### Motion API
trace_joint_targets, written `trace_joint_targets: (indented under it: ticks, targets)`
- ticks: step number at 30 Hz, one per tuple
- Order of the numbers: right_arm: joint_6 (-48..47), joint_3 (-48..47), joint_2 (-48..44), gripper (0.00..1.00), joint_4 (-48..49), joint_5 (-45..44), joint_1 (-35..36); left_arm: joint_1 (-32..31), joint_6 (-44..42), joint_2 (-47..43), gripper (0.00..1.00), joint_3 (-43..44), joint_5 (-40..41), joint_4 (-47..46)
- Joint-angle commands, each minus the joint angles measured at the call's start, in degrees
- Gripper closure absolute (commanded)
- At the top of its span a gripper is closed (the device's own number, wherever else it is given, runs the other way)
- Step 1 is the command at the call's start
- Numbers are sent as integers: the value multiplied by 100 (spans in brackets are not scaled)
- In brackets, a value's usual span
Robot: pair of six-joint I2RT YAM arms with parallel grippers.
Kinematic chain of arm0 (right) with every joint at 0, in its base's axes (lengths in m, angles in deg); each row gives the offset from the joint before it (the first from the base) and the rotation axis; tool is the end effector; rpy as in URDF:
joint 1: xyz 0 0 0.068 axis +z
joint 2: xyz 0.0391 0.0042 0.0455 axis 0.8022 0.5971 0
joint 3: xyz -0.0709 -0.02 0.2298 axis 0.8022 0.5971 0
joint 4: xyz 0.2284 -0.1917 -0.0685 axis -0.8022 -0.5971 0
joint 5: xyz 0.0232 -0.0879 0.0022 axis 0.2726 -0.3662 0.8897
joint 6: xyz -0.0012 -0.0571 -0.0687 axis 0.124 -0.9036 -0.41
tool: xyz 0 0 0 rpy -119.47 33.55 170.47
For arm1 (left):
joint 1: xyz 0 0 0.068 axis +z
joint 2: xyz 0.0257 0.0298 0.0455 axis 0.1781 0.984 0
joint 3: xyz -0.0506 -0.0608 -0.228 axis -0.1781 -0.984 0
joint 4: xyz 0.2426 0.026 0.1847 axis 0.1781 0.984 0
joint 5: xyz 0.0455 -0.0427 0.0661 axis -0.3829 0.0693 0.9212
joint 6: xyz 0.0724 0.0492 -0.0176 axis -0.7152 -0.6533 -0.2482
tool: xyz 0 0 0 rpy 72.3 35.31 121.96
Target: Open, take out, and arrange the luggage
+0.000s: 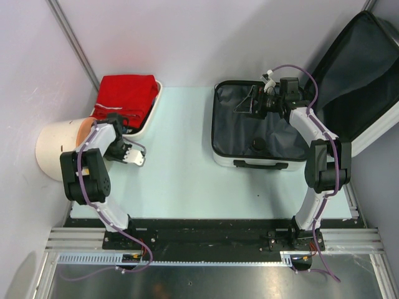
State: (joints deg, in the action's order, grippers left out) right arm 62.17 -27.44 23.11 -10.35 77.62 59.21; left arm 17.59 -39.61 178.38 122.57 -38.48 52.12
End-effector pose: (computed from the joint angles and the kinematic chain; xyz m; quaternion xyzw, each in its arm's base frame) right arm 0.4750 0.1114 0.2211 -0.0922 0.8135 0.4747 0.3230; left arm 0.3450 0.0609 0.1014 -0.7785 -0.6175 -0.0901 0.0668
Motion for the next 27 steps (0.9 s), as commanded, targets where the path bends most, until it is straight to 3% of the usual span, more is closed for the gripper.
trace_joint_targets:
  ticks: [1,8,27]
  targets:
    - [-93,24,-296,7,41,88,-16,154,-370,106,79,288,-3,-33]
    - [-49,41,-270,7,102,88,-16,-117,-238,-193,99,25,-363,46]
    - [-66,41,-261,7,76,105,-16,-1164,483,-457,100,200,-794,336]
